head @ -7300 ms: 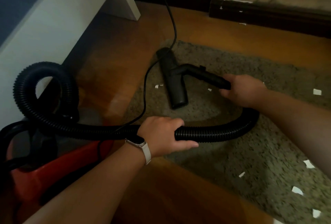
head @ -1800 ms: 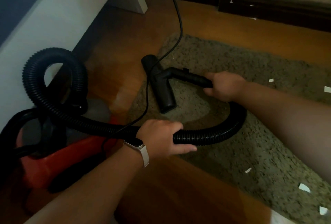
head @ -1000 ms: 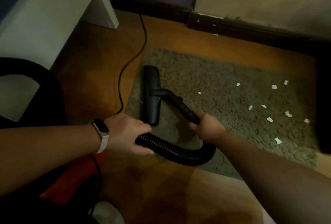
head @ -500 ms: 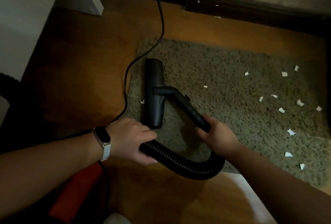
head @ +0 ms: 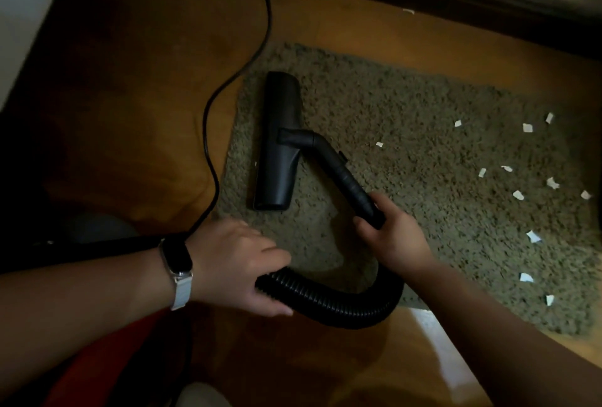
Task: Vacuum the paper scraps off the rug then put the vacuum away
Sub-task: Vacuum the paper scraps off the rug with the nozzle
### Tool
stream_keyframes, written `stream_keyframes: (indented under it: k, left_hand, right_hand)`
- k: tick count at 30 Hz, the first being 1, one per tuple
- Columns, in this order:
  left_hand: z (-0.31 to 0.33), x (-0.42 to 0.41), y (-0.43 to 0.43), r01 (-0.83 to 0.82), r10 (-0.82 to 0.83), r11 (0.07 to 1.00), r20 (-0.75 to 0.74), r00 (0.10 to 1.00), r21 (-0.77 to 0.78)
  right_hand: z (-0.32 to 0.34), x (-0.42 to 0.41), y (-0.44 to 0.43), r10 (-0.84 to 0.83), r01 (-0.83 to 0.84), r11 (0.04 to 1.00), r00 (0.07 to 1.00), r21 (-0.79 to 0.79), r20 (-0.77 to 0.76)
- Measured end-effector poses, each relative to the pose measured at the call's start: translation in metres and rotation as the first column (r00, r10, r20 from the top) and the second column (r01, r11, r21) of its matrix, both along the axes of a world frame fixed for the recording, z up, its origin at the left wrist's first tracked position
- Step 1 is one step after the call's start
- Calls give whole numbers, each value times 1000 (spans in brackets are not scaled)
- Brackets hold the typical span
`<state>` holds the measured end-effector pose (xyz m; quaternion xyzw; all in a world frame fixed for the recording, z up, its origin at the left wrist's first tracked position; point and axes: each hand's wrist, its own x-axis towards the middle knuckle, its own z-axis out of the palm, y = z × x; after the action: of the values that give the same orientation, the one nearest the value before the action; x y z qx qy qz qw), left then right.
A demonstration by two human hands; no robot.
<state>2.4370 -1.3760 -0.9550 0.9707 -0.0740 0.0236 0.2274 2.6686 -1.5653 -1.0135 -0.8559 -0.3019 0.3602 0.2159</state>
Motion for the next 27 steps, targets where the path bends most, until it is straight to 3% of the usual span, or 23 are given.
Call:
stream_keyframes:
  k: [5, 14, 27]
  left_hand:
    - [2, 0, 1, 2, -2, 1000, 30, 1000, 1]
    - [-5, -14, 4, 3, -4, 1000, 32, 999, 25]
    - [-10, -16, 9, 13, -16, 998, 53, 998, 58]
  right_hand:
    - [-1, 2, 1, -23, 23, 998, 1000, 63, -3]
    - [8, -7, 20, 252, -243, 965, 963, -97, 97]
    - [15, -21, -9, -38, 46, 998, 988, -45, 149]
